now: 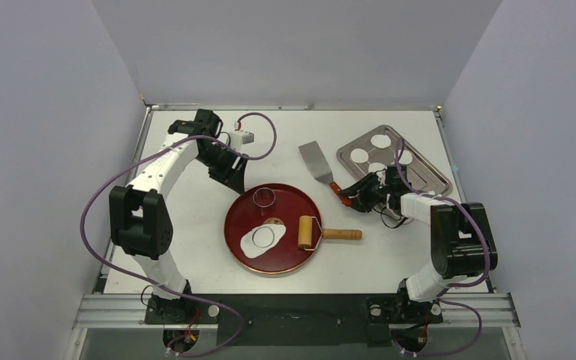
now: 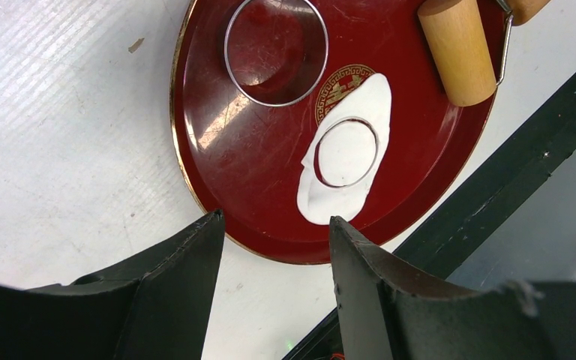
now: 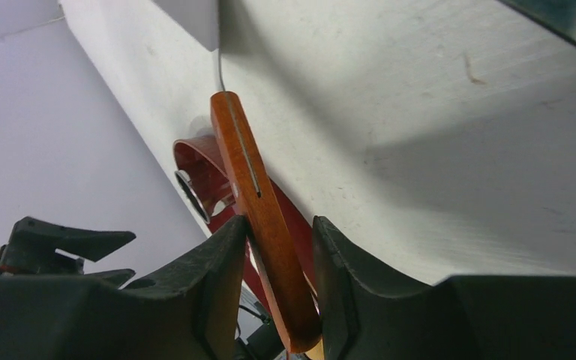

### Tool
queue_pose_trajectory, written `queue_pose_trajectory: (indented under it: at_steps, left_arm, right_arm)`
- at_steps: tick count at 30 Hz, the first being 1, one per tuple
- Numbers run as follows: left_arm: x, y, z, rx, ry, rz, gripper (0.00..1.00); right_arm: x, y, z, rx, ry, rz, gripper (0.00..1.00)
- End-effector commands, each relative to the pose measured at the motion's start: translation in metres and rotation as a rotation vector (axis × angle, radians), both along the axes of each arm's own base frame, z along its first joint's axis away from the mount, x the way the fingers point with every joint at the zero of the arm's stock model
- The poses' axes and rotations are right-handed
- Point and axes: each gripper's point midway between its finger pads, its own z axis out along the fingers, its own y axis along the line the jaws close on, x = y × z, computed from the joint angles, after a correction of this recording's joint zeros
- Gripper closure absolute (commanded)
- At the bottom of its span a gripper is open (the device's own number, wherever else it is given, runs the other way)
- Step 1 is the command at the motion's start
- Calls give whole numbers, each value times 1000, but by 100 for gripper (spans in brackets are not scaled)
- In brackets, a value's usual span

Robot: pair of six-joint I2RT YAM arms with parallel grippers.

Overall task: Roll out the dumpling wrappers from the dough
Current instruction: Pick up the spatula from the center of the board.

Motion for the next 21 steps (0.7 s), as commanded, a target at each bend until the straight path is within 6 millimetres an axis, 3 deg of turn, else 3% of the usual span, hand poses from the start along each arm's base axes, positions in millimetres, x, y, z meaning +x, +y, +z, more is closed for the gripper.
queue_pose_trajectory:
  at_steps: [1,8,13,21]
  left_arm:
    - [5,4,18,-2,-57,-13,49]
    - [0,5,18,-12,-59,-6,49]
    - [-4,6,16,-17,-54,-1,49]
    - [-9,10,21,-20,-70,3,49]
  right_arm:
    - [-18,-19,-29,-137,124,-23,65]
    - [-11,-21,1,-258,49,73,48]
    - [-7,-21,13,-345,-4,129,44]
    - [5,3,35,-509,-102,263,41]
